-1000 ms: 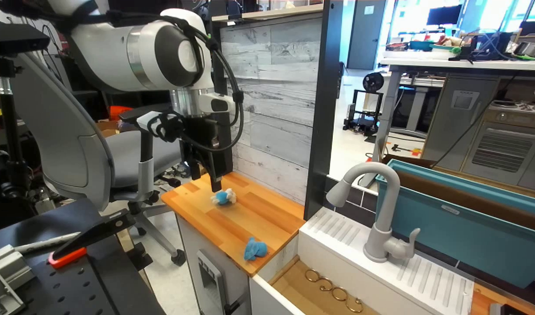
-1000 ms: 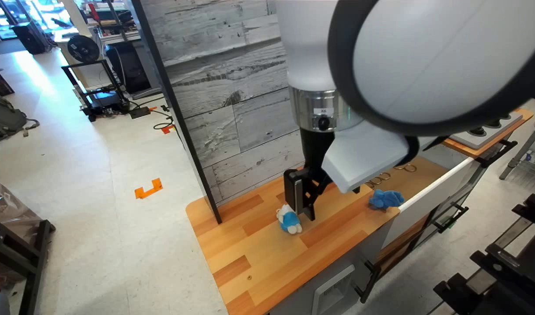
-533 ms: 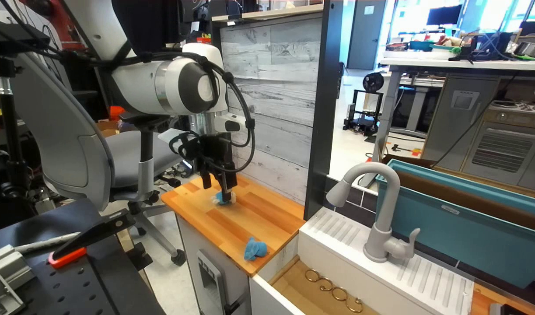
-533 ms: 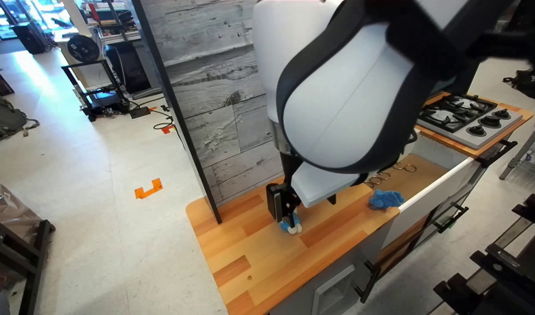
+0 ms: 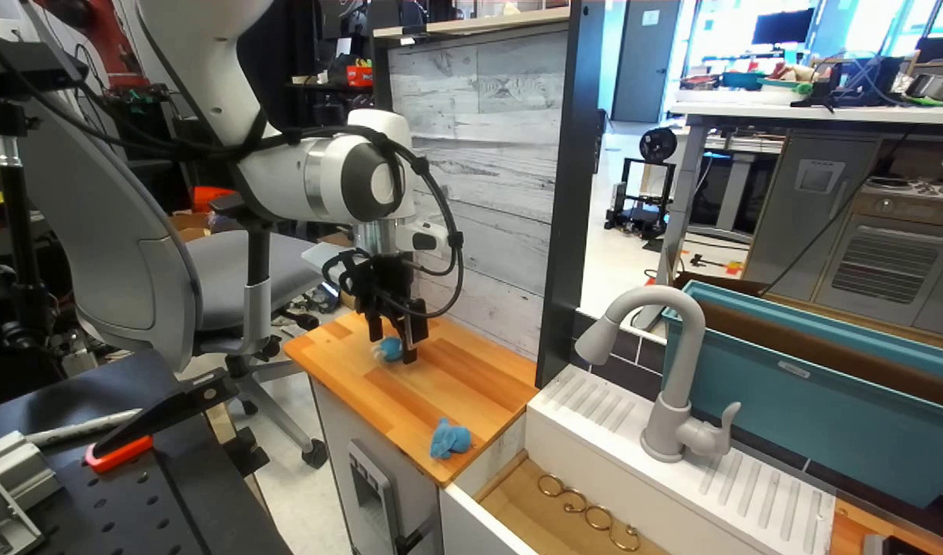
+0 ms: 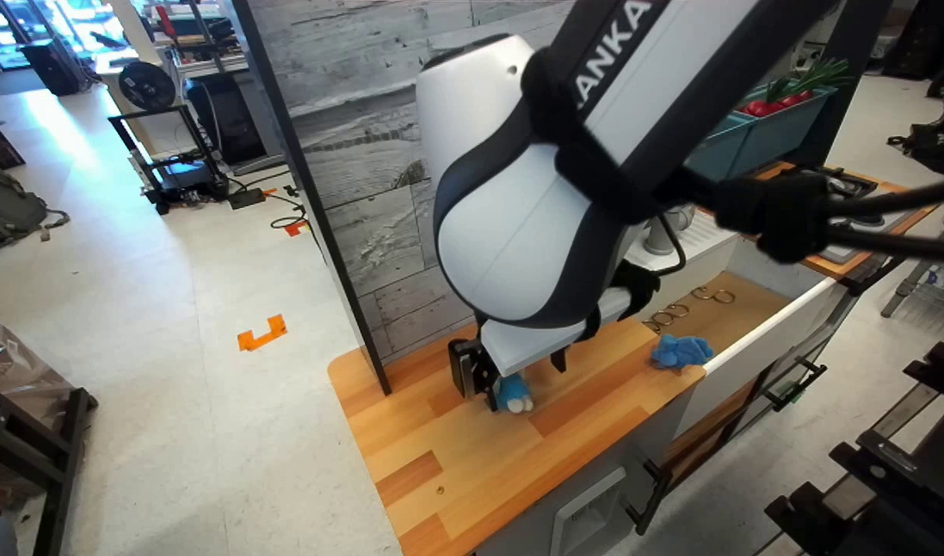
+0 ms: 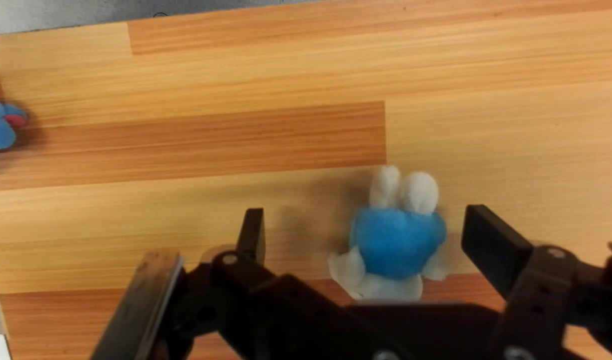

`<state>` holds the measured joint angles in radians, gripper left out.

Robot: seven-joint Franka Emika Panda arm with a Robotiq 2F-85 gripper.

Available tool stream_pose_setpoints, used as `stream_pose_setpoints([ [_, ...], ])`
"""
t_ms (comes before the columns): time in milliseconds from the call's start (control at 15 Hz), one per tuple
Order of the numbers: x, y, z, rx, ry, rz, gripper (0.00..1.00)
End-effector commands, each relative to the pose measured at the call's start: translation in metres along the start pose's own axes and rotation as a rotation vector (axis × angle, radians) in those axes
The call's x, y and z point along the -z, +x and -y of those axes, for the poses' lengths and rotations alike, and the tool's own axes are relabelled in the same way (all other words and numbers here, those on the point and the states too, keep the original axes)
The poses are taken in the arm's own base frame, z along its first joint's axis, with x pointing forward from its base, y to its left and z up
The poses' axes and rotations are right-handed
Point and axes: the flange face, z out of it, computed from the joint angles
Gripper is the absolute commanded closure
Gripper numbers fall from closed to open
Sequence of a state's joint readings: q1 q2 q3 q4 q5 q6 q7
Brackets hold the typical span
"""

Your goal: Move the white toy to the right

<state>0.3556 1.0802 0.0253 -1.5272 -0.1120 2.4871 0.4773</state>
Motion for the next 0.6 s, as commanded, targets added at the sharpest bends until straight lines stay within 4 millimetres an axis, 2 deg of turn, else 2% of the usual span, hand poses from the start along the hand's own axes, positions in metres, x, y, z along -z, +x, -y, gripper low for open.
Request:
stream_pose_setpoints([
  [0, -0.01, 0.015, 0.014, 0.024, 0.012, 0.02, 0.25],
  [67, -0.012, 0.017, 0.015, 0.031, 0.01, 0.022, 0.26],
  [267, -0.015, 0.023, 0.02, 0.06, 0.011, 0.023, 0.51],
  [533, -0.007, 0.023, 0.032, 0.113, 0.016, 0.038, 0.8],
])
